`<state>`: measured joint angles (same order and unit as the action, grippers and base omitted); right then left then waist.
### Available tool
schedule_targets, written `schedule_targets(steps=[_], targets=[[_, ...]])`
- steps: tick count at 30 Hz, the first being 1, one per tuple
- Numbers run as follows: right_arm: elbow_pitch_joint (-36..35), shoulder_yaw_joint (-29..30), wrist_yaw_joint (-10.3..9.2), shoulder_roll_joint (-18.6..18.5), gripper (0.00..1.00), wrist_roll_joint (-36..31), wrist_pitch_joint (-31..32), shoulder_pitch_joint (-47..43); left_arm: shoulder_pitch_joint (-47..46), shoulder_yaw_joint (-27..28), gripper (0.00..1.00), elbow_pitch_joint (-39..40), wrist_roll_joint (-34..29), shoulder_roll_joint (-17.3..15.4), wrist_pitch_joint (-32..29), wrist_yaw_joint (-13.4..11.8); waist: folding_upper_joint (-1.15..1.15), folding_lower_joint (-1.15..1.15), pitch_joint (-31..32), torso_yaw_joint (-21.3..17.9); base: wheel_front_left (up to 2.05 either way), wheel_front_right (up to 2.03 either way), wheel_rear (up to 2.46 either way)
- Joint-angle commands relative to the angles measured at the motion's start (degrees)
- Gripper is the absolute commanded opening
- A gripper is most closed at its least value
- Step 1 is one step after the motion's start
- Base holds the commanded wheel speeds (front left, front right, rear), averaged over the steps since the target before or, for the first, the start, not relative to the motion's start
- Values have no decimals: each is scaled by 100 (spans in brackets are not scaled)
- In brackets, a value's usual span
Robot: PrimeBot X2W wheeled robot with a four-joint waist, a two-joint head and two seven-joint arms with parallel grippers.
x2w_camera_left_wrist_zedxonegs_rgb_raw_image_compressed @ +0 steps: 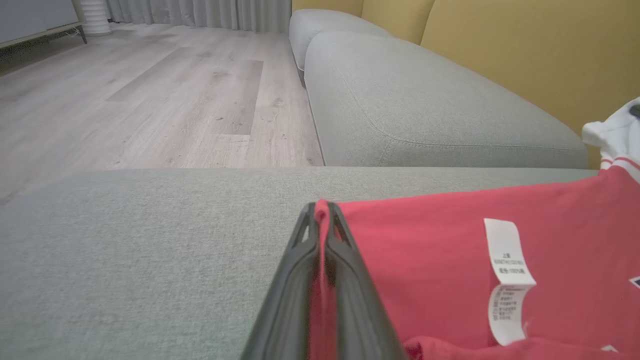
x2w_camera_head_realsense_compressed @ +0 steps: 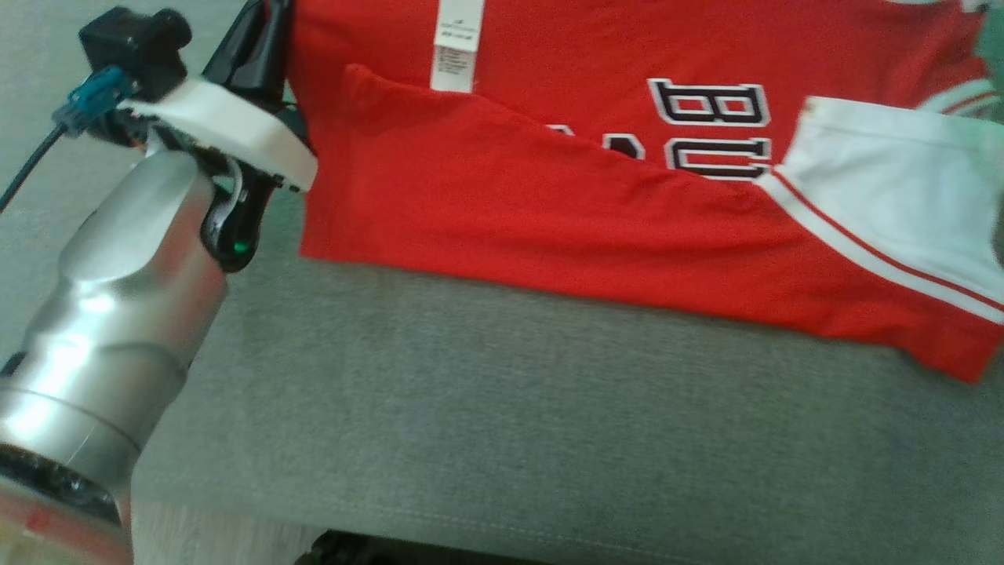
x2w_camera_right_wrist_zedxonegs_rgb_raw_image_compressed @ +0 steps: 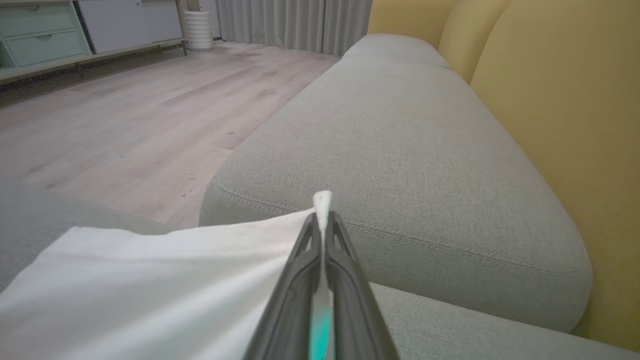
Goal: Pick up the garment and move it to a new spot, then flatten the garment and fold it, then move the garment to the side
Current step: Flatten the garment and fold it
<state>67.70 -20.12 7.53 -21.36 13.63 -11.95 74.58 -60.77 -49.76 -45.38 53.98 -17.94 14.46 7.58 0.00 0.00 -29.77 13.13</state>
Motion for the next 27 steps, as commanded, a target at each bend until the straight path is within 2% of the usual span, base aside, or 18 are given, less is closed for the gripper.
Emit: schedule_targets(steps=[1,6,7,9,14,19,23,24,25,26,27], targets=[[-161,19,-4,198,0,64,-180,-51,53,437,0,35,-256,-268,52,-9,0,0,80,-243,0,0,0],[-651,85,-4,361,0,404,-295,-497,379,1058,0,38,-855,-378,53,-9,0,0,209,-566,0,0,0],[-937,111,-4,357,0,524,-299,-662,476,1217,0,50,-995,-400,53,-10,0,0,236,-638,0,0,0],[-2189,140,-4,319,0,1026,-303,-1697,904,1821,0,92,-1502,-481,53,-12,0,0,394,-919,0,0,0],[-3395,50,-4,274,0,1533,-304,-3103,1486,2376,0,133,-2026,-487,53,-11,0,0,631,-1176,0,0,0],[-4032,150,-4,373,0,1862,-304,-4220,2094,2898,0,255,-2396,-366,53,-11,0,0,925,-1281,0,0,0],[-4206,239,-4,548,0,2077,-304,-4914,2558,3176,0,287,-2687,-215,53,-10,0,0,1117,-1311,0,0,0],[-4212,214,-4,575,0,2095,-304,-5044,2651,3233,5,294,-2754,-187,53,-10,0,0,1152,-1313,0,0,0],[-4210,199,-4,600,0,2105,-304,-5148,2728,3314,13,292,-2803,-164,53,-10,0,0,1183,-1317,0,0,0],[-4194,189,-4,628,0,2121,-304,-5230,2797,3400,26,295,-2868,-142,53,-11,0,0,1208,-1322,0,0,0],[-4159,203,-4,642,0,2109,-304,-5287,2863,3486,45,303,-2944,-114,53,-29,0,0,1237,-1326,0,0,0]])
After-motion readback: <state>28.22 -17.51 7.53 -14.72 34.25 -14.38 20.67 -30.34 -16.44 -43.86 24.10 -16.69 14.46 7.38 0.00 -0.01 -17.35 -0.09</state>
